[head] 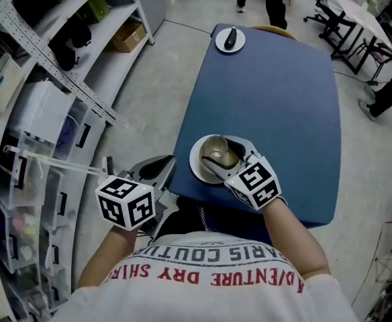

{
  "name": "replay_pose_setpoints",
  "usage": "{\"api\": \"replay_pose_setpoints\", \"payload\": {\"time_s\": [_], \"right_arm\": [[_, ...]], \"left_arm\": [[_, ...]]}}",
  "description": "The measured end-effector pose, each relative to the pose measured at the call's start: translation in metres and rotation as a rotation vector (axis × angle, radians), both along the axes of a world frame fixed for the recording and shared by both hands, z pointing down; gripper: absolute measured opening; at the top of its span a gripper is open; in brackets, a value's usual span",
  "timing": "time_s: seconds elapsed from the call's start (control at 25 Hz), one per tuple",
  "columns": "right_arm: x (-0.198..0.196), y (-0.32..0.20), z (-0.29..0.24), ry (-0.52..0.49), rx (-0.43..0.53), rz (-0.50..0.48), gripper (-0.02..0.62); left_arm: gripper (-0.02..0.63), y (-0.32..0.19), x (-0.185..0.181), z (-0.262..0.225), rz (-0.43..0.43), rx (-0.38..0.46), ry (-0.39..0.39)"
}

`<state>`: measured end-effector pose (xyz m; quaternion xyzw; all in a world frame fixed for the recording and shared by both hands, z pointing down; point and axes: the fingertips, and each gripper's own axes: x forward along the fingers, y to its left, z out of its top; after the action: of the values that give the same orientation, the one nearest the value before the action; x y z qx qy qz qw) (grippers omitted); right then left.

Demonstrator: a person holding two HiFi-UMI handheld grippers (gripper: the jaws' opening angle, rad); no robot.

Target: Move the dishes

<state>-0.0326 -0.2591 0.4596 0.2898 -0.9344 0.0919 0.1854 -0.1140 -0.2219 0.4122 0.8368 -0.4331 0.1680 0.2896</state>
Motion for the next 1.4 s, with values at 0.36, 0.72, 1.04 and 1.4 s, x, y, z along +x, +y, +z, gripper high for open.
{"api": "replay_pose_setpoints", "payload": {"time_s": [0.36,0.72,1.04,1.4], "right_arm": [[0.002,-0.003,-0.003,-0.027,-0.042,0.024,0.287],[0.025,-0.008,-0.041,-0.102,-0.029,0.099,0.287],[0.063,-0.011,-0.062,-0.074,0.024,0.175,0.287],[0.12,-0.008,-0.055,-0.029,0.035,0.284,0.287]], "left_arm": [[0.029,-0.004,0.009,0.009,0.055,-0.018,0.006],[0.028,-0.004,0.027,0.01,0.096,-0.006,0.036],[0.028,-0.008,0.049,0.005,0.14,0.007,0.062],[0.028,-0.008,0.068,0.008,0.164,-0.003,0.066]]}}
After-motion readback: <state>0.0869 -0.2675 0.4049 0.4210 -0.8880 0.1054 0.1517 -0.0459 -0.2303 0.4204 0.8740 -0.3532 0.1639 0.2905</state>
